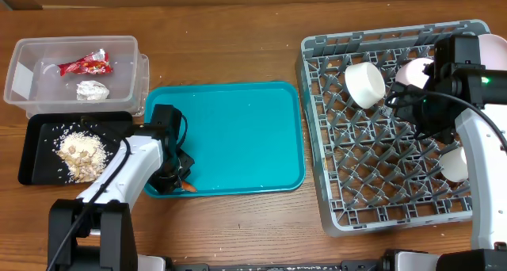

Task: Sort waste into correct bins and load items into the dishwasher
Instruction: 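Grasp the carrot on the teal tray with the left gripper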

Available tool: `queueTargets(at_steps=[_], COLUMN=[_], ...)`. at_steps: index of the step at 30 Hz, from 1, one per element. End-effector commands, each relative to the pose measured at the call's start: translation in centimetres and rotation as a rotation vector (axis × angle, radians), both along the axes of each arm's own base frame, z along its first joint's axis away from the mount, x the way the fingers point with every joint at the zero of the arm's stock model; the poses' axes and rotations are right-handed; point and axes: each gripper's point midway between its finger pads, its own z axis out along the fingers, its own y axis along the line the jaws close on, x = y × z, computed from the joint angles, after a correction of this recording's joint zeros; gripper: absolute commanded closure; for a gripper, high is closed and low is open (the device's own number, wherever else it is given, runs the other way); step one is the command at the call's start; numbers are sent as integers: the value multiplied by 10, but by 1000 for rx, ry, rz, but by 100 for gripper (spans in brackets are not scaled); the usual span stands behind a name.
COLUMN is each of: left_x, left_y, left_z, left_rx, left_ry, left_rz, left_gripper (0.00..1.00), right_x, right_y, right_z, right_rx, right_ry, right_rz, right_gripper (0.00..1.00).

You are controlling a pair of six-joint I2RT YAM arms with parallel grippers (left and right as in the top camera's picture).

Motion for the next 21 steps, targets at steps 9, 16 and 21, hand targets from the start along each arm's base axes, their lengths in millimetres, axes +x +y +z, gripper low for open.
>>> queueTargets(at_steps=[9,16,21], left_x=[1,2,1], left_y=[2,2,2], left_z=[-3,-3,-5], left_rx=[17,17,19], left_ry=[-5,-9,-9], left_rz=[-6,-6,3], left_gripper=[94,60,48], right_x=[2,2,0], right_y=[-2,-2,-2], right_z=[4,4,4], right_rx=[-10,-14,-14], right_ry=[-16,-16,-8], right_rz=[2,13,20], right_gripper=[0,0,0])
